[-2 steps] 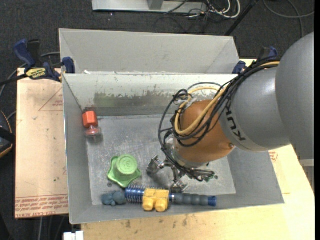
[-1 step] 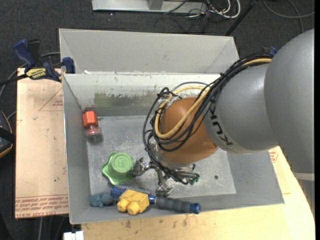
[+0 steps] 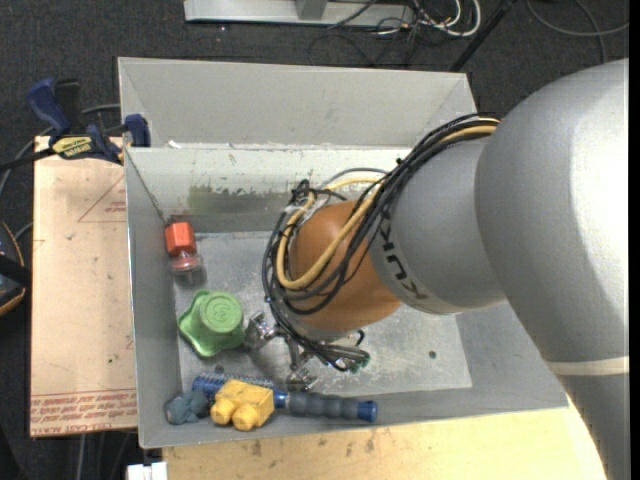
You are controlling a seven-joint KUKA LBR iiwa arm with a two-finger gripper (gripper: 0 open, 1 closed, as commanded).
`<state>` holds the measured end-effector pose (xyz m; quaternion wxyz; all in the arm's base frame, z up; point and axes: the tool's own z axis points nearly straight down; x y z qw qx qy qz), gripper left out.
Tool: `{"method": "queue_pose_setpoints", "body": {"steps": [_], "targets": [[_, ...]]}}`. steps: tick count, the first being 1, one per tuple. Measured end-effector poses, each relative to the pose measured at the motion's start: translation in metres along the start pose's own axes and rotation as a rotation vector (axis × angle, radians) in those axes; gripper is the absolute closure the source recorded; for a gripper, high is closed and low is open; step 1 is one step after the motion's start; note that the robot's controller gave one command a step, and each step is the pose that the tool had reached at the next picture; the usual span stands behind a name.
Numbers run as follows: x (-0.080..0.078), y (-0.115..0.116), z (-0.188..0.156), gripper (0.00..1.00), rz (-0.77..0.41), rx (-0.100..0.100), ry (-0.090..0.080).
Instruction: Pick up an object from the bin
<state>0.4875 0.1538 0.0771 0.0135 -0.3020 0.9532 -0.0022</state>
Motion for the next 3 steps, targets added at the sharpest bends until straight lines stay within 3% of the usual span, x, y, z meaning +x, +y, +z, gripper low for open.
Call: {"method": "queue_pose_setpoints", "body": {"steps": [1,2,3], "targets": [[-0.048,0.065,-0.002,0.00,0.080,-0.003,0.015],[-0.041,0.043,-0.055,0.00,0.300,-0.008,0.020],[-0.043,0.056,0.002,0.00,0.048,-0.003,0.008]]}}
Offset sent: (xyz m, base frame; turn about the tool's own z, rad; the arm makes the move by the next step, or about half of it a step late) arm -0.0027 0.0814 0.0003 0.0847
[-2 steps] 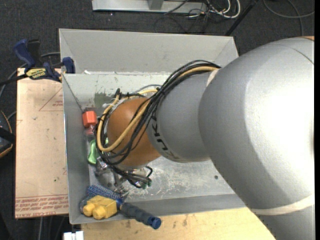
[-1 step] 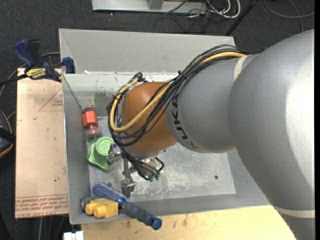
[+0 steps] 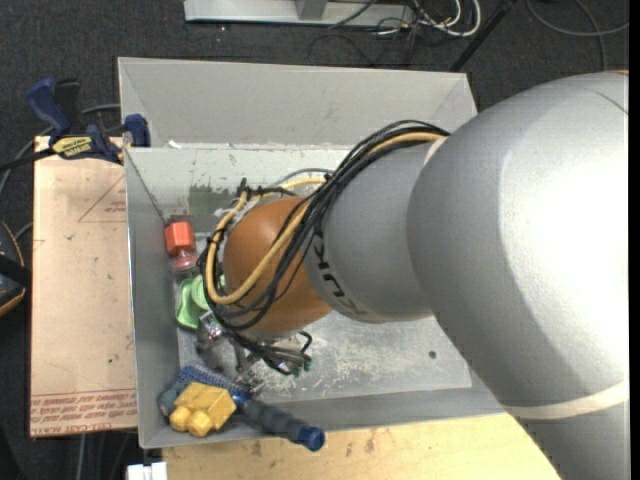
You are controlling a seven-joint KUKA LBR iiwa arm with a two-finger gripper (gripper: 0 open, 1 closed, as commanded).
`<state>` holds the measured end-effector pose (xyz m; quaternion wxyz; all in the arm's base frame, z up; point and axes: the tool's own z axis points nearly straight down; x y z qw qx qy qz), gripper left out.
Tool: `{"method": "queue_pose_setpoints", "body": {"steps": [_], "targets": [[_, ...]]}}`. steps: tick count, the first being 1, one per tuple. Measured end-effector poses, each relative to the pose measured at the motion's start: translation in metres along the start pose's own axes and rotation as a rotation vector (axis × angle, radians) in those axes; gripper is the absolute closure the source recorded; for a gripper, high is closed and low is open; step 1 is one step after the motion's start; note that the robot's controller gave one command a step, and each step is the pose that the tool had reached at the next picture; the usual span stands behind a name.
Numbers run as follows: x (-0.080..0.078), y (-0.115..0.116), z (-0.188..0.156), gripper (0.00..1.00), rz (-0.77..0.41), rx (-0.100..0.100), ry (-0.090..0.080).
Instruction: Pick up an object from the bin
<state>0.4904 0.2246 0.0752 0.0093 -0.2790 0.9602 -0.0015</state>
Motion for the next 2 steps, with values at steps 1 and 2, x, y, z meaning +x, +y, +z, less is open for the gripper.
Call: {"method": "queue_pose_setpoints", "body": {"steps": [1,2], "targets": [[-0.011,0.019,0.000,0.00,-0.009,0.006,0.003],[0.013,-0.043,-0.056,0.00,-0.094,-0.005,0.011]]}}
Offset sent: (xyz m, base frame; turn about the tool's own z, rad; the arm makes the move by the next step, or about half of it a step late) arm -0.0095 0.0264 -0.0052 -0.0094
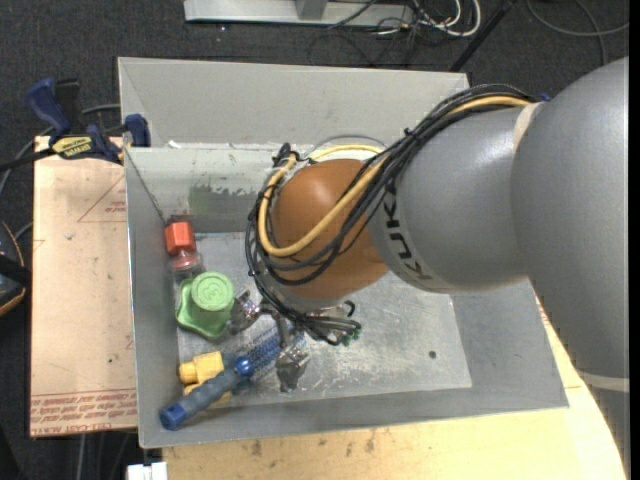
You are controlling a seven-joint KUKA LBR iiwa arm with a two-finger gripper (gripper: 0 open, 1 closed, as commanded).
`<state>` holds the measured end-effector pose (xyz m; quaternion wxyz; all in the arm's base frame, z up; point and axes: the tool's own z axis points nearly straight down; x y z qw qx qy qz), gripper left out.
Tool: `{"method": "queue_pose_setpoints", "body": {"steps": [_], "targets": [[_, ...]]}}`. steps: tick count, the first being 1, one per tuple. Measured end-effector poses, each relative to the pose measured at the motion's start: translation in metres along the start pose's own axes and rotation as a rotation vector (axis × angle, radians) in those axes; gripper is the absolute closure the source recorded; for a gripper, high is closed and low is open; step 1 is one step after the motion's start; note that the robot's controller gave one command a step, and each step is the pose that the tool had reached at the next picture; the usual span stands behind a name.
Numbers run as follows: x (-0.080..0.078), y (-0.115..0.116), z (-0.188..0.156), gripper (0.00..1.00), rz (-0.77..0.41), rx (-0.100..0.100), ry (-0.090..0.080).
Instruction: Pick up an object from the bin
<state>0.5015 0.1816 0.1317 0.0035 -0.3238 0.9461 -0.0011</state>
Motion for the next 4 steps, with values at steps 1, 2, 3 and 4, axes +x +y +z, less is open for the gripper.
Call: {"method": "queue_pose_setpoints", "body": {"steps": [1,2,3,4], "targets": [[-0.010,-0.017,0.041,0.00,-0.184,-0.003,-0.002],[-0.015,0.027,0.015,0.00,0.081,0.009,-0.020],[-0.052,0.040,0.059,0.00,0.086,-0.001,-0.011],[-0.051,0.041,0.057,1.00,0.086,-0.002,-0.010]]}}
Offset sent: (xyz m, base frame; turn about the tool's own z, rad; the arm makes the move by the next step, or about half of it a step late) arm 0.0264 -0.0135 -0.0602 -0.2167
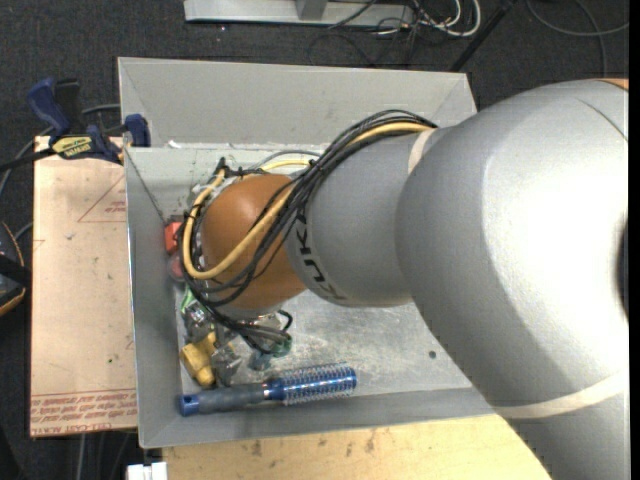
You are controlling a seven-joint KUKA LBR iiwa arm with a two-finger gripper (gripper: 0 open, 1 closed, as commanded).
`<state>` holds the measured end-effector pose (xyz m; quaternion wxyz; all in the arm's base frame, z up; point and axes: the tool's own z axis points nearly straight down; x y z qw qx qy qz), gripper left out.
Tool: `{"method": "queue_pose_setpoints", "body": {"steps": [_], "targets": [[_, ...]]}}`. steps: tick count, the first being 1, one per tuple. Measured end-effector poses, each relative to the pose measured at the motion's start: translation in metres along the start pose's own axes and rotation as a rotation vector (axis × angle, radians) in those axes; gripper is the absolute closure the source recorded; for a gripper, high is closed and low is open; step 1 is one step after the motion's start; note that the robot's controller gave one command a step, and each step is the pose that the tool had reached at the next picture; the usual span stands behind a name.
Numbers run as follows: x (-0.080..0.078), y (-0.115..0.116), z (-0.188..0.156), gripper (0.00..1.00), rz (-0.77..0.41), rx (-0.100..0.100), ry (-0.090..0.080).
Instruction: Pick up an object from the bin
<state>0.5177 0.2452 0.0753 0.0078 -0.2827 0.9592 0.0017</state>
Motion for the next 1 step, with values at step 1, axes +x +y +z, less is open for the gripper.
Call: {"method": "queue_pose_setpoints", "body": {"steps": [1], "targets": [[0.0089,-0.0079,-0.1584,1.00,-0.014,0.000,0.005]]}}
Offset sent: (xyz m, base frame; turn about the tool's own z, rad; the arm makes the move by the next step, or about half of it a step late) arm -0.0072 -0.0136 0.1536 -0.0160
